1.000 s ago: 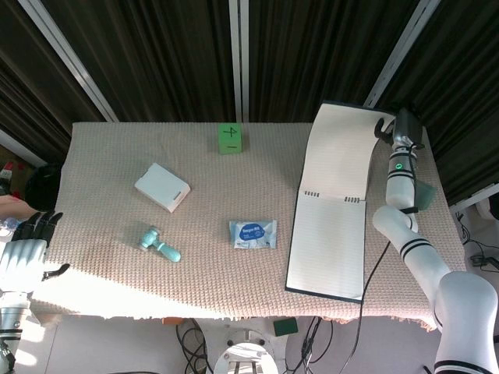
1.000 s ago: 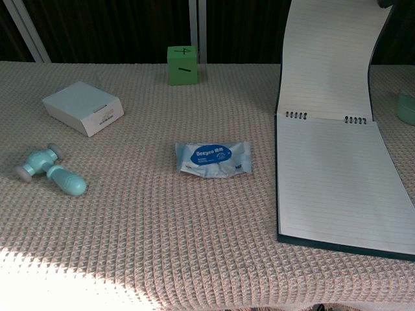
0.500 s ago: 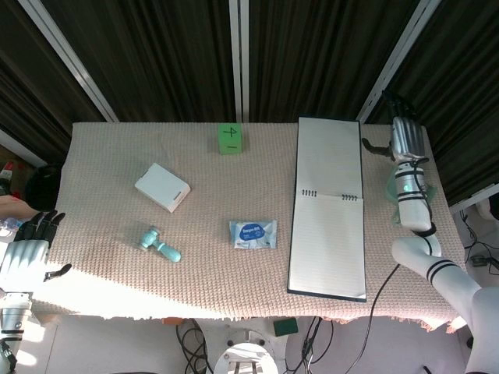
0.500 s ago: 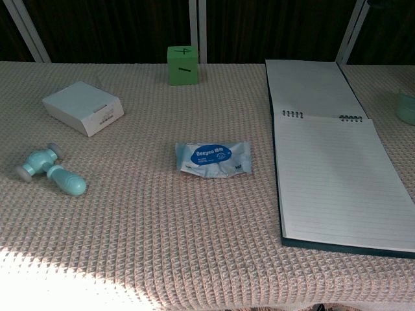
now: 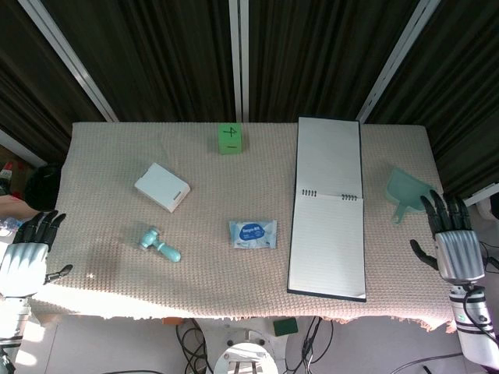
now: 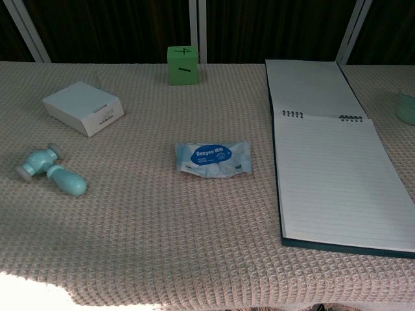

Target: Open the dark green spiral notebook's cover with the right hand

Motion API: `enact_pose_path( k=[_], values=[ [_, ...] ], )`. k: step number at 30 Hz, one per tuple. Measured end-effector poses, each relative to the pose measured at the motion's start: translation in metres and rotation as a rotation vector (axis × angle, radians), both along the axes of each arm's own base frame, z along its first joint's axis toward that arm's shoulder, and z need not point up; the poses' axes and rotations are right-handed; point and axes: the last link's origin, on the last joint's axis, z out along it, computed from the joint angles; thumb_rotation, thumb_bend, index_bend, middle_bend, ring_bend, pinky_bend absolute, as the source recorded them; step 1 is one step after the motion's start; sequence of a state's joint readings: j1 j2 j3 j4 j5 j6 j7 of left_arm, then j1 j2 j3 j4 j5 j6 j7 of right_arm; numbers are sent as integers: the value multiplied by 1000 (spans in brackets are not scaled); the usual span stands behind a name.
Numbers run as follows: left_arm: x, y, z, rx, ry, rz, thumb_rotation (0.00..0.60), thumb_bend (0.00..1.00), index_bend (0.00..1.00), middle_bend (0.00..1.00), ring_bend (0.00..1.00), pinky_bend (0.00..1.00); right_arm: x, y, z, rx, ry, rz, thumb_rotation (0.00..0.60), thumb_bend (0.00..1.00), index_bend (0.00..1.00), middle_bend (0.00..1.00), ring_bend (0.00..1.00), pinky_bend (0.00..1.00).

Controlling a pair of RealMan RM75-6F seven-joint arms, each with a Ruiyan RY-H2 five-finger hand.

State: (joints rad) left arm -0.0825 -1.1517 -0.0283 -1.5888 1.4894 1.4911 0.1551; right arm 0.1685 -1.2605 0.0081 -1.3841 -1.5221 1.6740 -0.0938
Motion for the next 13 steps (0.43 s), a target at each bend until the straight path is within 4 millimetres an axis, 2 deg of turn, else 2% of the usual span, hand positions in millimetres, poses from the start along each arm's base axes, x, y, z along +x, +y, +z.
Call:
enact_pose_path(
  k=[2,5,13],
  values=[
    [1,-1,1,5,1,-9,600,30,87,82,46,143,-6,18,11,-20,41,-33,600,219,0,0,0,0],
    [2,-3,2,11,-1,-20,600,30,87,82,46,143,-10,32,23,-43,54,-68,600,220,0,0,0,0],
    [1,-5,2,6,1,-20,600,30,87,82,46,140,-19,33,23,-23,30,-134,600,219,0,0,0,0]
  ],
)
